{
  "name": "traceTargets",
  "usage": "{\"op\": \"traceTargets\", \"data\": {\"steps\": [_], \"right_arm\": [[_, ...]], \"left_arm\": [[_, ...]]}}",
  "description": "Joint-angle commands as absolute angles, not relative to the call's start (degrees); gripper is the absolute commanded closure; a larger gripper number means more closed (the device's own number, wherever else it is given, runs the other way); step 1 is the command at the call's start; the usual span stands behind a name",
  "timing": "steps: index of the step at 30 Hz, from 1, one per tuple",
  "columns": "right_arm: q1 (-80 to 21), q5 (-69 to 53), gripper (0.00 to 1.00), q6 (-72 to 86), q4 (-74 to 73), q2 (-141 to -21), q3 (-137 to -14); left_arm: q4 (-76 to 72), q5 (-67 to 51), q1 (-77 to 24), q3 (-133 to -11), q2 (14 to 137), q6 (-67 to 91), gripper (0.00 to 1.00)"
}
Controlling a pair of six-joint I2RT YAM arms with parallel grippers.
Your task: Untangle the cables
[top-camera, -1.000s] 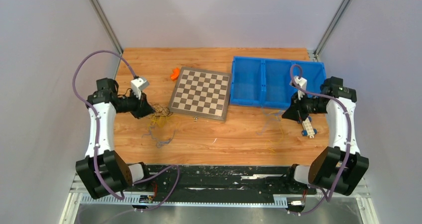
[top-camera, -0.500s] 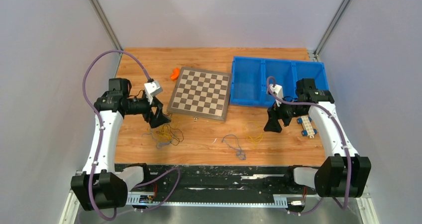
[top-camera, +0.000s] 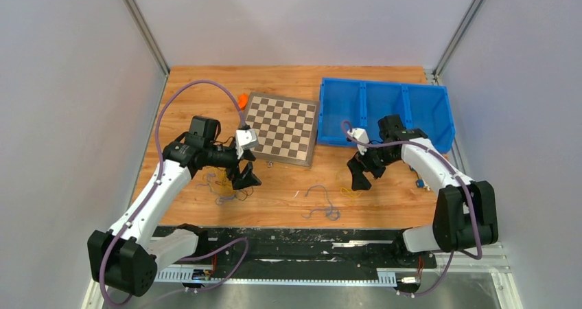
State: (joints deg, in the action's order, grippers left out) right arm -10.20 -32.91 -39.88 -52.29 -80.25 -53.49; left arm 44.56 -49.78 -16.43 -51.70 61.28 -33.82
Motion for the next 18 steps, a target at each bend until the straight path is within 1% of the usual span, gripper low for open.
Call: {"op": "traceTargets", "data": {"steps": [1,9,11,12,14,15,16,17,18], "right_arm": [[-13.6,-26.9,0.00,-37.4,-48.5,-78.9,-50.3],[-23.8,-13.3,0.01,-32.0,-36.4,-80.3,-43.4],[-25.0,-10.7,0.05,-31.1,-34.6,-81.4,-42.9],[-25.4,-9.6,0.10,-30.7,-34.1,-81.8,-42.9],[-25.5,-8.2,0.25,-30.0,-33.8,-81.9,-43.0],[-25.5,-7.6,0.36,-30.0,-33.8,-81.4,-43.0],[-25.4,-7.0,0.50,-30.2,-33.9,-80.6,-42.9],[-25.4,-6.6,0.65,-30.5,-34.1,-79.5,-42.8],[-25.2,-6.6,0.83,-30.9,-34.6,-77.5,-42.9]], "left_arm": [[39.6,-46.9,-16.6,-53.0,60.8,-30.0,0.00],[39.6,-43.4,-16.6,-52.8,59.6,-28.5,0.00],[39.8,-43.3,-16.6,-52.8,59.4,-28.2,0.00],[39.8,-43.3,-16.6,-52.8,59.4,-28.0,0.00],[39.7,-43.3,-16.7,-52.9,59.4,-27.3,0.00],[39.6,-43.2,-16.7,-53.0,59.4,-27.2,0.00],[39.3,-43.0,-16.7,-52.9,59.4,-27.1,0.00],[39.2,-42.8,-16.7,-52.9,59.5,-27.1,0.00],[38.9,-42.5,-16.6,-52.9,59.6,-27.1,0.00]]}}
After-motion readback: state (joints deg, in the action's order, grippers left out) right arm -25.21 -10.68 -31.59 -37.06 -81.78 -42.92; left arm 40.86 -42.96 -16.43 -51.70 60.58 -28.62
